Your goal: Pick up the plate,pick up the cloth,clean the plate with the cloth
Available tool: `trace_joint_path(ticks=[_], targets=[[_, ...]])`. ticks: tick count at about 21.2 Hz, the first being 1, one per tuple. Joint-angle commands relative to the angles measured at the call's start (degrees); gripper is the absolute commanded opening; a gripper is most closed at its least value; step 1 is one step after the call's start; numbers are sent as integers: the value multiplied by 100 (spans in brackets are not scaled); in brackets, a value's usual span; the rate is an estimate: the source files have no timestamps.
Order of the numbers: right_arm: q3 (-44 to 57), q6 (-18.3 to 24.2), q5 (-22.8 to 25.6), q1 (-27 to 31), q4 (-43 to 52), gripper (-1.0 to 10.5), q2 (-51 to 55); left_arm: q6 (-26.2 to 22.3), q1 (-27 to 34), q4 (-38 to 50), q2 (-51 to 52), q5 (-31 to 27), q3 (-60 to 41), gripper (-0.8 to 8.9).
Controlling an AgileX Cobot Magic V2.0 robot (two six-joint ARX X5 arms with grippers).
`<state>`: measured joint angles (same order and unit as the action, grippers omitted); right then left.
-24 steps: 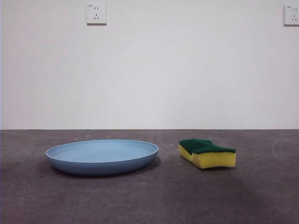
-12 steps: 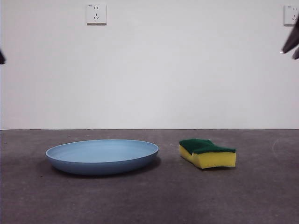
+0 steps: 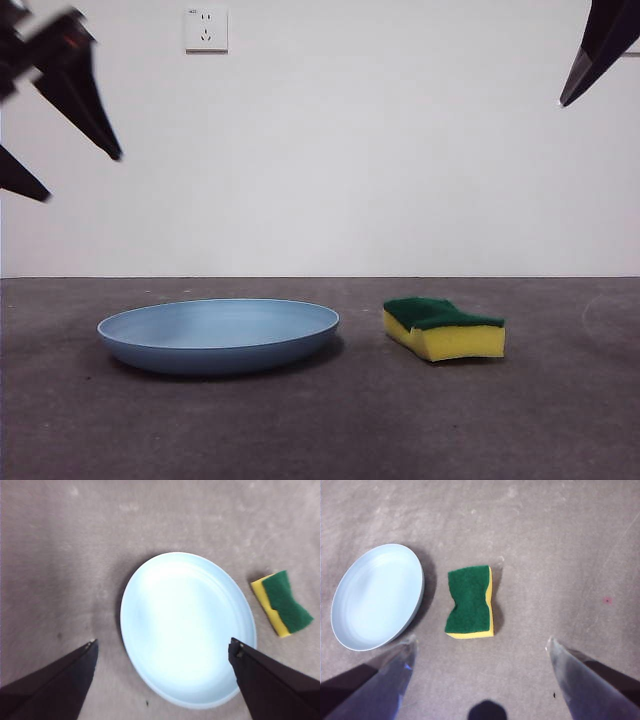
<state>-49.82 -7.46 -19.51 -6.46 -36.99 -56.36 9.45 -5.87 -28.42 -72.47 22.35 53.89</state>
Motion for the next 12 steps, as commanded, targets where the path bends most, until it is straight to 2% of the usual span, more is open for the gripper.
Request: trace_joint_path(ticks=[1, 7, 12], targets=[[-17, 46, -11, -4, -24, 445, 0, -125, -127, -17, -769, -208, 332, 436], [-17, 46, -9, -4, -103, 442, 0, -181, -391, 151, -2269, -601, 728, 435], [-17, 46, -4, -4, -103, 442, 0, -175, -487, 308, -2968, -581, 728, 435]])
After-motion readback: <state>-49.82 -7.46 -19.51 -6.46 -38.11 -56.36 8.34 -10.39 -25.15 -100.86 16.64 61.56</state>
